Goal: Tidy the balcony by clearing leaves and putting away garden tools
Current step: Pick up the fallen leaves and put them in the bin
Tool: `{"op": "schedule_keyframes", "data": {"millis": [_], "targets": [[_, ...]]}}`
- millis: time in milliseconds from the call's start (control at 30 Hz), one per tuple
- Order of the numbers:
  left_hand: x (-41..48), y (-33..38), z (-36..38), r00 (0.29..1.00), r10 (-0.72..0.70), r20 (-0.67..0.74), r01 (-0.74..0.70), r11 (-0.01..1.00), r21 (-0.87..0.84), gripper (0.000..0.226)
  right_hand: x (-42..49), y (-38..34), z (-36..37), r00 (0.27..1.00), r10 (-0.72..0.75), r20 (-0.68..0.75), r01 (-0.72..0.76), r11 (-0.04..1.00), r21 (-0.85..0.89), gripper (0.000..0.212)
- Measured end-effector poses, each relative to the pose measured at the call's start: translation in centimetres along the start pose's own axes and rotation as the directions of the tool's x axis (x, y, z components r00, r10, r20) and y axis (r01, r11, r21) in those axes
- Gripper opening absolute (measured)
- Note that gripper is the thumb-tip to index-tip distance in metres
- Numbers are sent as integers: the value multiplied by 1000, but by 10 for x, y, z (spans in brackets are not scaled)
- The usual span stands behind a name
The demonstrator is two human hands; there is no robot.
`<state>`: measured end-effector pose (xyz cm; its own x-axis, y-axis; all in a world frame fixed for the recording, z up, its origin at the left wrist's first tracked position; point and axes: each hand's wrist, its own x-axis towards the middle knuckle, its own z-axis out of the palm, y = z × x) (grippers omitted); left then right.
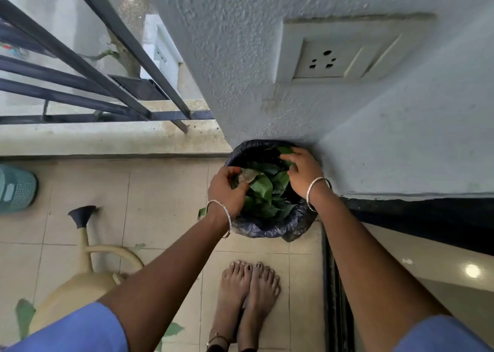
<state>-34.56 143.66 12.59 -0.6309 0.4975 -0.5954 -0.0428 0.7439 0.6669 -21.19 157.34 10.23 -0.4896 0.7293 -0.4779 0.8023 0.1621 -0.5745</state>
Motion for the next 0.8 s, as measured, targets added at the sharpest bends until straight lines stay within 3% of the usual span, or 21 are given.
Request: {"op": "schedule_keyframes", "data": {"millis": [167, 233, 300, 367, 433, 500, 567, 633, 700, 800], "targets": [[-17, -19, -9, 994, -66, -93, 59, 995, -77, 22, -28, -16, 20, 947, -26, -320, 32, 999, 15, 37], [-25, -24, -10, 988, -91, -125, 77, 991, -112, 22, -48, -17, 38, 929, -88, -359, 75, 996, -49, 36], [-30, -31, -10, 985, -100, -140, 82, 989, -126, 21, -59, -13, 63, 971, -103, -214, 74, 987, -140, 37], [-34, -36, -9, 983, -114, -143, 92, 985, -148, 20, -59, -5, 87, 997, 16, 76, 5, 964, -266, 40], [-37, -42, -7, 981, -139, -138, 110, 974, -198, 21, -55, 2, 100, 925, 162, 345, -5, 910, -414, 42], [-40, -47, -7, 977, -176, -118, 144, 960, -240, 22, -49, 4, 102, 877, 199, 438, 22, 893, -450, 40], [-43, -52, -8, 974, -205, -97, 174, 950, -258, 20, -47, 0, 95, 924, 180, 338, -55, 936, -348, 38], [-49, -57, -12, 970, -232, -75, 204, 940, -275, 20, -51, -9, 81, 982, 142, 123, -113, 970, -217, 37], [-60, -59, -17, 960, -274, -59, 243, 918, -312, 20, -61, -17, 66, 994, 101, -46, -105, 989, -104, 37], [-79, -58, -28, 941, -331, -68, 281, 878, -389, 21, -85, -25, 50, 977, 111, -181, -99, 992, 78, 36]]}}
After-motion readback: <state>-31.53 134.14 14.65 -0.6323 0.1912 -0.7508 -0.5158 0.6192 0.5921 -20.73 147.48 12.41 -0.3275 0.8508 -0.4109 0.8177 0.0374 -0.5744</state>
